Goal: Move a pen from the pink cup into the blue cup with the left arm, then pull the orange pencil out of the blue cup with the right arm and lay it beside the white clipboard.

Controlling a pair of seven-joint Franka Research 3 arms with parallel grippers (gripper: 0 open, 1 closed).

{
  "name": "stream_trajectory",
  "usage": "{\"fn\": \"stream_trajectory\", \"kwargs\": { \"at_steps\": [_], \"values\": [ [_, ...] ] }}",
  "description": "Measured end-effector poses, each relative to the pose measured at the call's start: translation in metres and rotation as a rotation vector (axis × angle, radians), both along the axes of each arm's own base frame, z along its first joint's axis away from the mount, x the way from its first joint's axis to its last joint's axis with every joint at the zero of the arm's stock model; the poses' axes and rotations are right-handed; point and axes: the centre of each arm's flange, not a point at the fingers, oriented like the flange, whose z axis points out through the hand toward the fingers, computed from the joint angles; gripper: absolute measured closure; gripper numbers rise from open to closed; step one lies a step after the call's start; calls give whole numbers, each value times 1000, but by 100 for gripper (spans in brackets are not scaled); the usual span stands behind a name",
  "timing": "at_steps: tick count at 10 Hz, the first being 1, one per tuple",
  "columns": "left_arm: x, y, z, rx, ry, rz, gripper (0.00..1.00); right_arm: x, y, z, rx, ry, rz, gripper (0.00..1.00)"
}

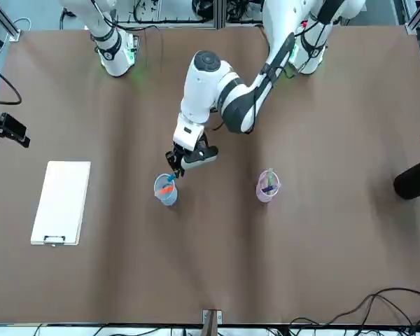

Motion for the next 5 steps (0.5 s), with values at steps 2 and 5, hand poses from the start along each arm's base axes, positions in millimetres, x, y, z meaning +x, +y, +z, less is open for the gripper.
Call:
{"fn": "stream_trajectory", "kwargs": {
  "at_steps": [2,5],
  "values": [
    [1,-5,-18,-17,-11,-3,84,0,0,0,0,0,0,0],
    [5,-6,-36,0,-17,0,84,0,0,0,0,0,0,0]
  ]
}}
